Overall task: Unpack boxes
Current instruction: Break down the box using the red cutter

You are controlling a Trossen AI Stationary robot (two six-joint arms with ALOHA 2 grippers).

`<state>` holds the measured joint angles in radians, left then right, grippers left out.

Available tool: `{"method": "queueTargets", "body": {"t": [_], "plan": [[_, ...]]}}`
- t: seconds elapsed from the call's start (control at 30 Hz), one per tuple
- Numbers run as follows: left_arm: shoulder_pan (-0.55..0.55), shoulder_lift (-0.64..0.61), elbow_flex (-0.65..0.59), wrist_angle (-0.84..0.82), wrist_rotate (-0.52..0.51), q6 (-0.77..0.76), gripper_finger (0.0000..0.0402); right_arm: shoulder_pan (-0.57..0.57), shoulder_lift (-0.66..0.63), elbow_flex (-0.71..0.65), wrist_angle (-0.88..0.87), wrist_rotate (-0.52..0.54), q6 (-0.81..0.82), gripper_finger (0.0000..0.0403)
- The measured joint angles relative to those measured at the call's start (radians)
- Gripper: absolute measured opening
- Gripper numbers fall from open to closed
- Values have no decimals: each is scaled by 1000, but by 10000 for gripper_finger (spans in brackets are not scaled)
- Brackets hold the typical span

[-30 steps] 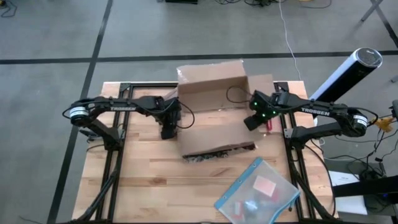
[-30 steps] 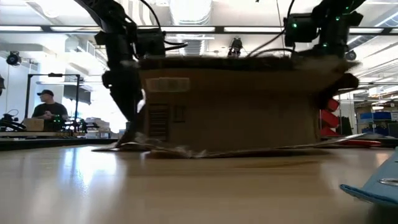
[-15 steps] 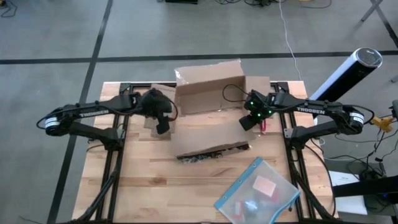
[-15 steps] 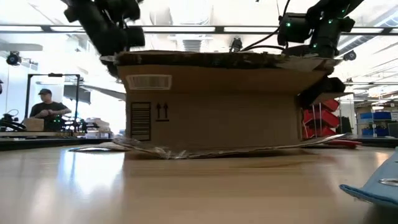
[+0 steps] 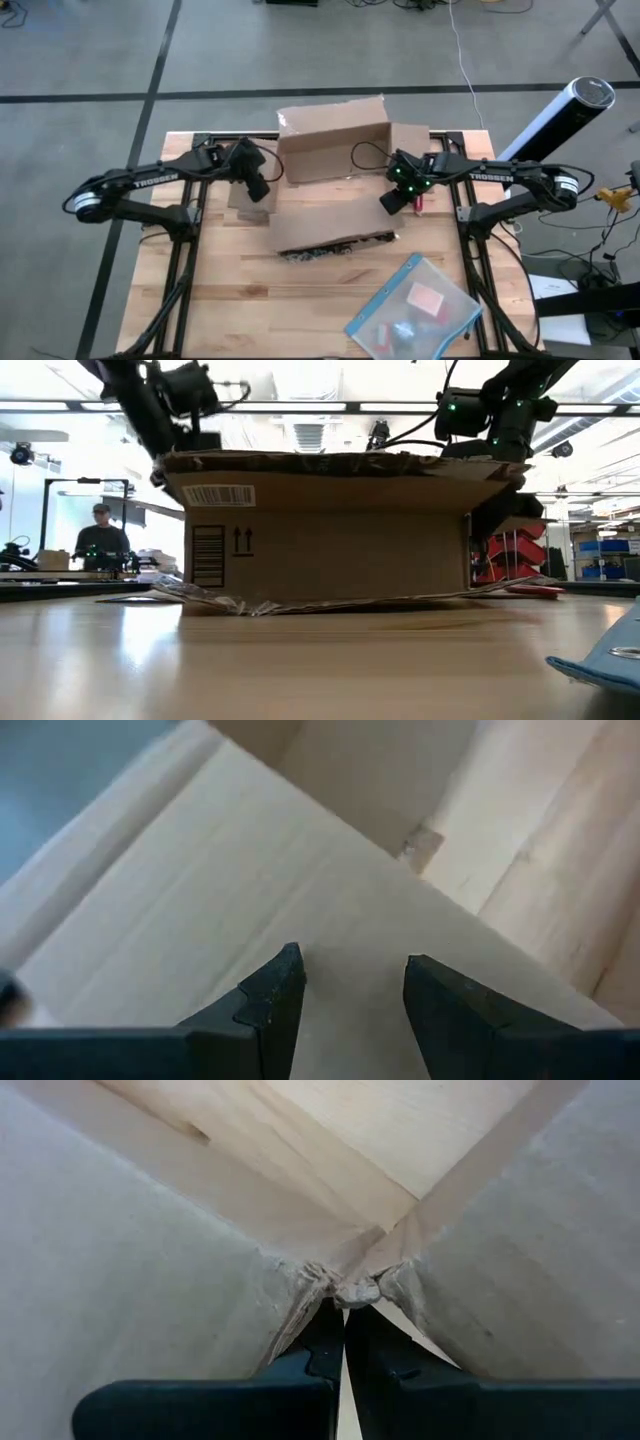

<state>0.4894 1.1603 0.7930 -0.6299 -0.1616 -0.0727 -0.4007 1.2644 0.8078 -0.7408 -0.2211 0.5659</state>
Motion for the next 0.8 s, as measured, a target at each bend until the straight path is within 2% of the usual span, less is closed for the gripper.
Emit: {"method": "queueTargets", "body": {"t": [0.17,0.33,0.5,0.8], "plan": [[23,22,-79,159,200,0,155,1,2,0,37,3,12,0],[1,78,-98,288,359,0,155,1,2,0,106,-1,39,0],[-34,151,-67,365,520,53,155,2,2,0,170,-16,70,0],[-128,293,12,377,750,169,155,2,2,0,212,-20,79,0]]}}
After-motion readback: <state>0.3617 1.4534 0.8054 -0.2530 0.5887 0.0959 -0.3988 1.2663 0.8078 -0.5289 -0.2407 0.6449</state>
